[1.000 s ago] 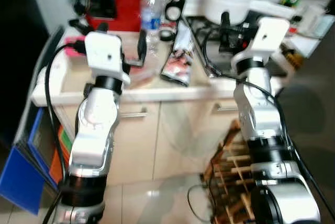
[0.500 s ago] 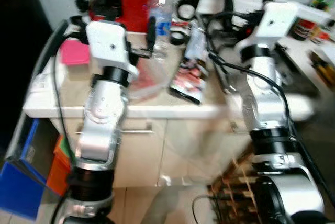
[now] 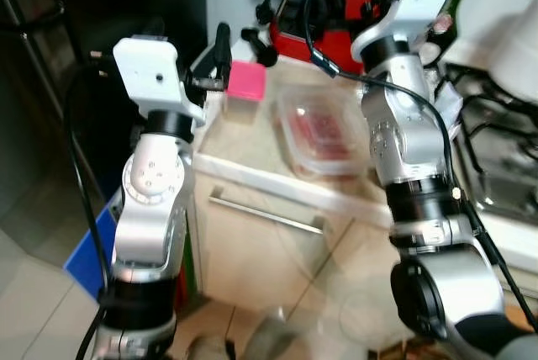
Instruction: Restocking fridge
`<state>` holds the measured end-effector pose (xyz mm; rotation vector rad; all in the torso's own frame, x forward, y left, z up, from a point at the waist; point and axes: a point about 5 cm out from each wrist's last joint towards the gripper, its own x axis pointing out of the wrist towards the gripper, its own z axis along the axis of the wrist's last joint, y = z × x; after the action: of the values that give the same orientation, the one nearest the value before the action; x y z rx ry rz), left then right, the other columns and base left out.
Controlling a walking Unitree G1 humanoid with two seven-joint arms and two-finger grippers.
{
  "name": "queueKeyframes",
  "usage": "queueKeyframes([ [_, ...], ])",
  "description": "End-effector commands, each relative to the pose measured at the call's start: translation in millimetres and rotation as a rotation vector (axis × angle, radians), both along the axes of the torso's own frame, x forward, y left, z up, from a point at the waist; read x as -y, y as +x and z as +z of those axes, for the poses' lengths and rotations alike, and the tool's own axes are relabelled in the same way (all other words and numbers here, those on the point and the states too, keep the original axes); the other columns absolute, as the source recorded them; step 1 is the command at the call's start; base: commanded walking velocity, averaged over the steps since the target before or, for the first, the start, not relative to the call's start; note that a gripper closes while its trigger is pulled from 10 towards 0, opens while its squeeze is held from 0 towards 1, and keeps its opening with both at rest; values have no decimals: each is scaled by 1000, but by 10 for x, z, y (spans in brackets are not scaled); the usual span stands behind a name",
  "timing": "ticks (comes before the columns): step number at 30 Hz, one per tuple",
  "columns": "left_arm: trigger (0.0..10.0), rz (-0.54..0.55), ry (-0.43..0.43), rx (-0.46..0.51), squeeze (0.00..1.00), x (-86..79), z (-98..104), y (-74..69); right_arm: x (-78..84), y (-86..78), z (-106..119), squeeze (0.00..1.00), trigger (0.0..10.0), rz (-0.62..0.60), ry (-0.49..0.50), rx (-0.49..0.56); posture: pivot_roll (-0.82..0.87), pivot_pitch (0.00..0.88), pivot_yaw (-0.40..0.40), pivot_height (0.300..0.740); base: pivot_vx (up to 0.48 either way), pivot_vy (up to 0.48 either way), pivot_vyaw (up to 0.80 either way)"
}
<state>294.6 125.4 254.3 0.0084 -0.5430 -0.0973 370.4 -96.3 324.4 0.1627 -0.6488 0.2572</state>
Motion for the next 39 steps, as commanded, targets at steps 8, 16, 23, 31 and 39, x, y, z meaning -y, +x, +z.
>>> queueKeyframes([
  [8,10000,-16,17,-12,0,46,6,-21,237,160,10,0,10000,-178,-33,-64,151,0,-92,740,0,0,0],
  [16,10000,-21,62,-69,0,33,-36,11,300,350,-91,0,10000,-194,-25,-234,154,0,-90,740,0,0,0],
  [23,10000,-43,56,-90,0,7,-39,-20,301,460,32,0,10000,-165,-12,-301,172,0,-108,740,0,0,0],
  [31,10000,-43,54,-98,0,12,-35,-28,207,518,12,0,10000,-119,3,-401,174,0,-107,740,0,0,0],
  [39,10000,-54,58,-102,0,35,-20,-10,173,551,-58,0,10000,-75,32,-492,168,0,-106,740,0,0,0],
])
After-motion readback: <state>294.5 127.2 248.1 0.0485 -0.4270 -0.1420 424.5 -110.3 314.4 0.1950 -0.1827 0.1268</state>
